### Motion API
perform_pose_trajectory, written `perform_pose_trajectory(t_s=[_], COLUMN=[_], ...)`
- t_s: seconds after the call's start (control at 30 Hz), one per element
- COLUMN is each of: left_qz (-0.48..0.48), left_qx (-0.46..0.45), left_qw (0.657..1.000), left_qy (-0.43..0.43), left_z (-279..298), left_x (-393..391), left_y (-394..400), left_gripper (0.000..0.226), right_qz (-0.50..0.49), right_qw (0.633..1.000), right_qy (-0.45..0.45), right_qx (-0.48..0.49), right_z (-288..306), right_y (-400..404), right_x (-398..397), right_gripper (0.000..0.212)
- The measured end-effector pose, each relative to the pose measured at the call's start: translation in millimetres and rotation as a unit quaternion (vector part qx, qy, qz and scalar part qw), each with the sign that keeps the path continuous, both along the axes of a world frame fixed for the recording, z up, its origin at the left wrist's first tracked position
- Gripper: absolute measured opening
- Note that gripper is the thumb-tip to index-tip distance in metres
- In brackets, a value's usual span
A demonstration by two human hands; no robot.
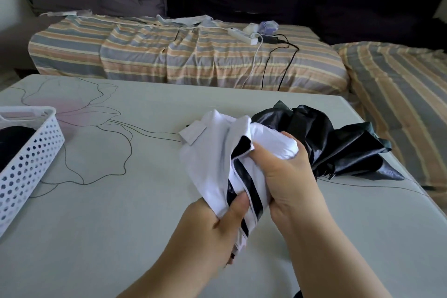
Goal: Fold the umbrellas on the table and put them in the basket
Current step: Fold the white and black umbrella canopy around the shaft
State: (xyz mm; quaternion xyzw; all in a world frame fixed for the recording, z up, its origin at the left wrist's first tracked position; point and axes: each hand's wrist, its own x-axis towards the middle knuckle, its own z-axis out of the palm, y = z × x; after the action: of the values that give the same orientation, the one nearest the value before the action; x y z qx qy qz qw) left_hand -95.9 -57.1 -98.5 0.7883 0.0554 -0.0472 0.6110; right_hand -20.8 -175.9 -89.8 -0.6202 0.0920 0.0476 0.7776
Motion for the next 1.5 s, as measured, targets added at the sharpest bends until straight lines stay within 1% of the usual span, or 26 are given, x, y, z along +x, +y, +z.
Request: perform_pose_trajectory(t_s=[0.07,0.1,0.13,0.17,0.23,0.27,0.3,0.33,0.37,0.4,0.5,0.6,0.67,0.73,0.8,0.9,0.97,1.03,1.1,1.17,1.2,1.27,1.33,1.37,1.43,1.5], left_qz=[0.007,0.007,-0.004,-0.018,-0.062,-0.106,-0.146,-0.181,-0.204,-0.218,-0.186,-0.111,-0.078,-0.065,-0.056,-0.048,-0.046,-0.011,0.079,0.151,0.178,0.215,0.213,0.193,0.156,0.133], left_qx=[0.095,0.117,0.107,0.086,-0.008,-0.059,-0.106,-0.141,-0.158,-0.144,-0.059,-0.029,0.007,0.03,0.031,-0.02,-0.063,-0.108,-0.144,-0.14,-0.141,-0.147,-0.202,-0.242,-0.351,-0.424], left_qw=[0.995,0.992,0.992,0.994,0.996,0.992,0.983,0.973,0.966,0.965,0.98,0.993,0.996,0.997,0.997,0.998,0.997,0.994,0.986,0.977,0.972,0.965,0.956,0.951,0.923,0.895], left_qy=[-0.041,-0.055,-0.063,-0.068,-0.063,-0.044,-0.023,-0.001,0.023,0.039,0.04,0.031,0.033,0.036,0.034,0.046,0.029,0.013,0.028,0.052,0.055,0.032,-0.005,-0.019,-0.032,-0.019], left_z=[-6.4,-9.2,-8.1,-9.7,-10.6,-9.2,-6.7,-5.9,-4.5,-3.3,-0.4,4.7,6.4,6.1,7.1,3.1,1.6,6.6,14.6,11.6,5.8,3.6,8.9,13.7,23.0,30.8], left_x=[0.9,0.7,-0.4,-0.1,4.1,6.9,9.1,10.2,9.4,7.8,5.1,3.9,2.7,1.2,-1.4,1.8,2.6,2.6,7.8,19.7,28.1,30.5,19.6,15.1,11.2,11.9], left_y=[-0.6,-0.2,-0.3,1.1,5.3,9.0,13.5,17.0,18.8,19.4,15.3,8.2,5.8,3.7,0.0,-1.6,0.3,0.4,-1.1,-0.6,0.4,4.5,9.9,12.9,16.9,20.5], left_gripper=[0.065,0.064,0.064,0.065,0.059,0.057,0.059,0.067,0.076,0.081,0.08,0.077,0.07,0.069,0.07,0.075,0.07,0.072,0.059,0.056,0.048,0.022,0.008,0.008,0.019,0.031], right_qz=[-0.001,-0.005,-0.007,-0.007,-0.003,-0.002,0.006,0.018,0.032,0.044,0.067,0.063,0.058,0.049,0.04,0.024,0.013,-0.004,-0.029,-0.048,-0.052,-0.057,-0.06,-0.057,-0.036,0.02], right_qw=[1.0,1.0,1.0,0.999,0.998,0.998,0.997,0.996,0.995,0.993,0.989,0.994,0.996,0.998,0.998,0.997,0.995,0.994,0.992,0.99,0.99,0.989,0.989,0.99,0.993,0.994], right_qy=[0.009,0.008,0.001,-0.01,-0.028,-0.034,-0.042,-0.05,-0.058,-0.065,-0.078,-0.071,-0.064,-0.04,-0.038,-0.073,-0.096,-0.108,-0.119,-0.129,-0.132,-0.135,-0.135,-0.131,-0.11,-0.088], right_qx=[0.008,0.02,0.026,0.034,0.052,0.056,0.061,0.069,0.081,0.093,0.108,0.048,0.0,-0.005,0.004,0.013,0.003,-0.001,-0.001,0.002,0.002,0.0,-0.002,0.0,0.022,0.057], right_z=[0.8,1.3,1.6,1.1,3.8,5.6,7.0,8.2,9.4,10.5,12.9,8.2,4.5,2.0,1.4,3.2,10.5,16.0,14.7,12.1,10.1,7.9,6.4,5.8,6.9,8.6], right_y=[3.8,4.0,2.2,-0.4,-3.9,-3.8,-3.9,-4.0,-3.1,-2.3,-2.2,-0.6,8.7,15.8,14.3,6.2,8.5,15.4,22.0,27.4,29.6,32.7,33.1,33.0,33.0,31.6], right_x=[0.9,1.2,1.7,2.2,-0.2,-2.0,-3.1,-4.3,-5.4,-6.2,-7.2,-4.4,-4.1,-5.5,-5.1,-5.6,-13.0,-21.4,-27.1,-30.9,-32.2,-35.1,-35.7,-34.8,-30.9,-26.4], right_gripper=[0.093,0.089,0.084,0.077,0.06,0.057,0.058,0.062,0.064,0.065,0.07,0.085,0.098,0.109,0.105,0.088,0.084,0.08,0.073,0.068,0.066,0.064,0.063,0.064,0.067,0.068])
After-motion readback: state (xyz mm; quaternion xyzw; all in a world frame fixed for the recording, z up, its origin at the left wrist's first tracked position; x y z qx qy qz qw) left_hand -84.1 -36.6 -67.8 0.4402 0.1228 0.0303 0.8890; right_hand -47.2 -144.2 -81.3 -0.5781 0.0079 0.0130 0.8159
